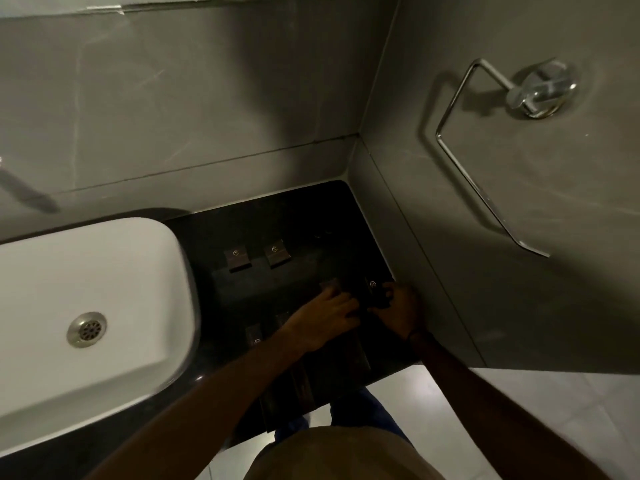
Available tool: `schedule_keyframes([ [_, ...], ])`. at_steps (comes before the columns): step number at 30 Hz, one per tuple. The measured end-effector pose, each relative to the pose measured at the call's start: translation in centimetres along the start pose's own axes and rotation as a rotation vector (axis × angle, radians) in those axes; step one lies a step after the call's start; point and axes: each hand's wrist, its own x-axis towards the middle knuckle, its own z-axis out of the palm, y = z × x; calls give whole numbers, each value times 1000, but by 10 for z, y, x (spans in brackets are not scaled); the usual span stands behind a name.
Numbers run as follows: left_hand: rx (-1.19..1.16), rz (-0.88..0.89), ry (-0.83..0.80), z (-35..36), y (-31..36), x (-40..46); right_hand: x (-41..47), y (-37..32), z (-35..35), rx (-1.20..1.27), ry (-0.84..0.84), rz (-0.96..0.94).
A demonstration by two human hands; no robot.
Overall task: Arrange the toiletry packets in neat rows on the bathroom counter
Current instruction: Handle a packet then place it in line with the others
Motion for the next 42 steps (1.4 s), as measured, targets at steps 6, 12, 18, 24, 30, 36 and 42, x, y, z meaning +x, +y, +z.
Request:
schedule_keyframes([
  [6,-335,-332,40,13,-35,-27,2,-16,8,19,15,1],
  [12,-427,-819,160,11,-103,-69,22,-86,37,-67,-75,-237],
  [18,-462,-1105,106,15,-153,-95,60,-171,82,-294,-199,-527],
  [24,-566,-1148,27,23,-177,-90,90,-202,109,-578,-345,-608],
  [30,-656,-1096,95,30,-187,-87,105,-203,112,-542,-345,-616],
  [36,-646,-1030,52,32,-187,-86,107,-209,114,-538,-372,-613],
  [42,-630,-1022,46,32,-186,-86,108,-212,116,-585,-389,-599],
])
